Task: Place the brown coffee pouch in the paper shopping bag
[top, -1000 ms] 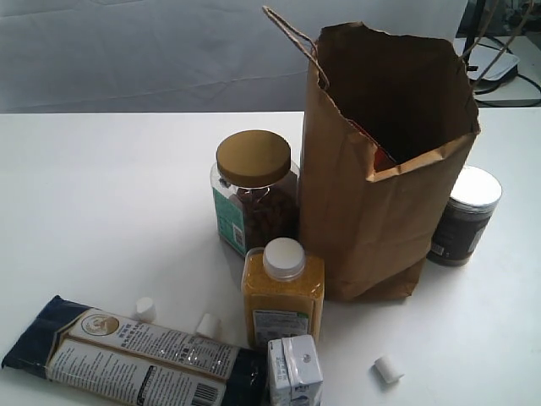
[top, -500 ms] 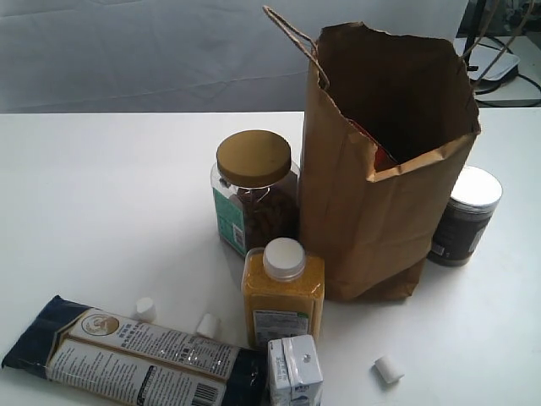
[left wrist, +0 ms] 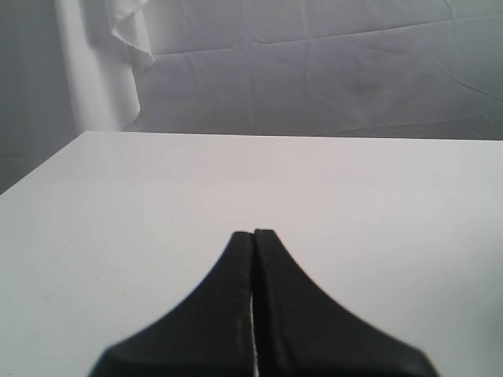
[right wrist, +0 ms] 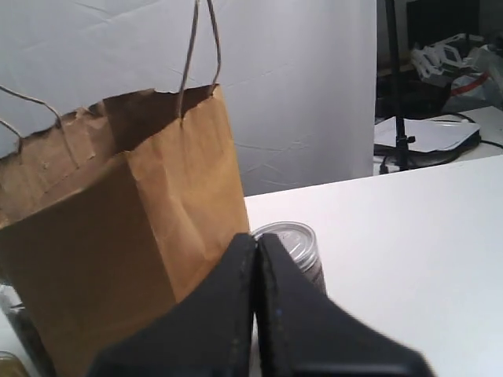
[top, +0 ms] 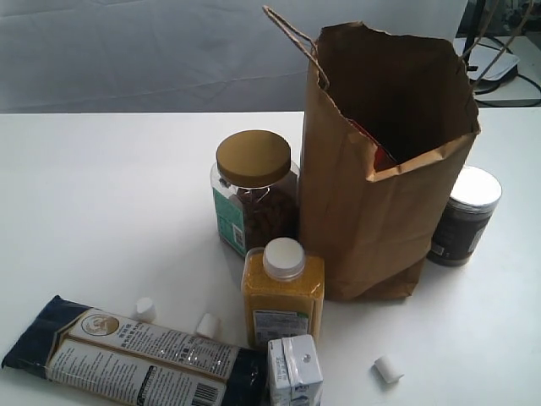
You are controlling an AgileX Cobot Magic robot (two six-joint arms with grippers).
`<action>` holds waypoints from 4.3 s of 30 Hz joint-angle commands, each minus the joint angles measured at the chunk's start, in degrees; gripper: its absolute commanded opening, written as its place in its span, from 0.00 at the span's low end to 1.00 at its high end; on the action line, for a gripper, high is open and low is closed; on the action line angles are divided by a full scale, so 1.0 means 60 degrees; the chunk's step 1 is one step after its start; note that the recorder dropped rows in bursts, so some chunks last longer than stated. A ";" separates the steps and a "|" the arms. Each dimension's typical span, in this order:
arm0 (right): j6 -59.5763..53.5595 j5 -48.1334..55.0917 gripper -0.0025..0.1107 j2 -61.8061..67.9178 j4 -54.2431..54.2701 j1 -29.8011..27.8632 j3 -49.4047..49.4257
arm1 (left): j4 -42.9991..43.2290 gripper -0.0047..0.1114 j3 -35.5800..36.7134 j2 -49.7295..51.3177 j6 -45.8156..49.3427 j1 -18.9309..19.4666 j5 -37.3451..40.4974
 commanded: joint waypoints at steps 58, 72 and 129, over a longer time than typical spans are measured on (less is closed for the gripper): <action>-0.2672 -0.1306 0.02 -0.0053 0.1095 -0.0509 0.1381 | 0.0043 0.04 0.0034 -0.0033 -0.0030 0.0035 -0.0039; -0.2672 -0.1306 0.02 -0.0053 0.1095 -0.1653 0.1381 | 0.0043 0.04 0.0034 -0.0033 -0.0030 0.0035 -0.0039; -0.2691 -0.1306 0.02 -0.0053 0.1095 -0.1653 0.1381 | 0.0043 0.04 0.0034 -0.0033 -0.0030 0.0035 -0.0039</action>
